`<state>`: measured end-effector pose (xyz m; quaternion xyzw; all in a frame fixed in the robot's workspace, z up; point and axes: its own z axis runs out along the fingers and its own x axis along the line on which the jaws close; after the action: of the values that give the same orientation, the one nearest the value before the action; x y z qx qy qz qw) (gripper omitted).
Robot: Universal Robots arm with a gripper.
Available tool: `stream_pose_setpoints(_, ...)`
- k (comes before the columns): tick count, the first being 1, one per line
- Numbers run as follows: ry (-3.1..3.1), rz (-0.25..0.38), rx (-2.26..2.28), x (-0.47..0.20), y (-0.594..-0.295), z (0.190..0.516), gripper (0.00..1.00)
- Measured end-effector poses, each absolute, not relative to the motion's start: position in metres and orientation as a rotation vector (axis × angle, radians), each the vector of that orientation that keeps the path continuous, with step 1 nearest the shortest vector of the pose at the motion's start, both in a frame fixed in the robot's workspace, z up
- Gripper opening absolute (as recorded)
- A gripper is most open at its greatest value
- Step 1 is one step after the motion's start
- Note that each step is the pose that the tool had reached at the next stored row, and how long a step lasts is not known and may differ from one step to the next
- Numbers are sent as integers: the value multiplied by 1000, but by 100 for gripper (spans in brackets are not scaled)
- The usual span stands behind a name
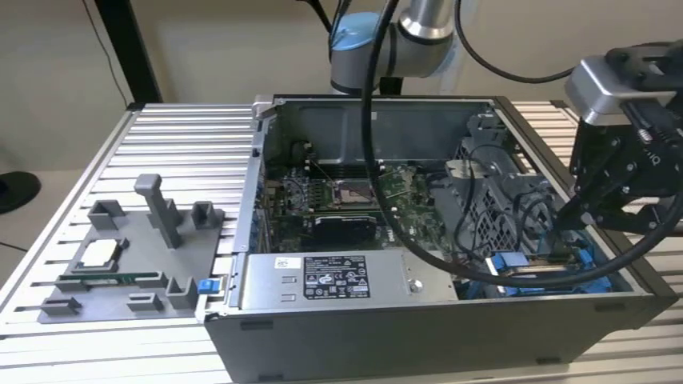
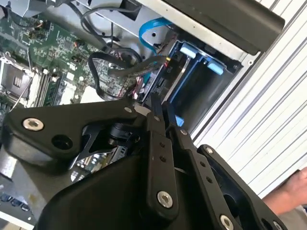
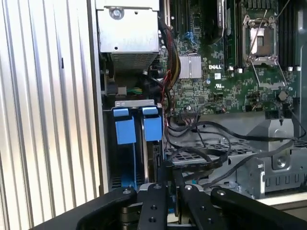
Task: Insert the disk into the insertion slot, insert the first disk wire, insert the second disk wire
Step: 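Insert the second disk wire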
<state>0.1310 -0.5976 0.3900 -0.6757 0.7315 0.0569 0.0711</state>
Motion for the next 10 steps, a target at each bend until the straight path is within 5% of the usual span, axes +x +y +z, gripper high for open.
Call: stream_pose_setpoints(10,2140,68,-1994,105,-598,382,0)
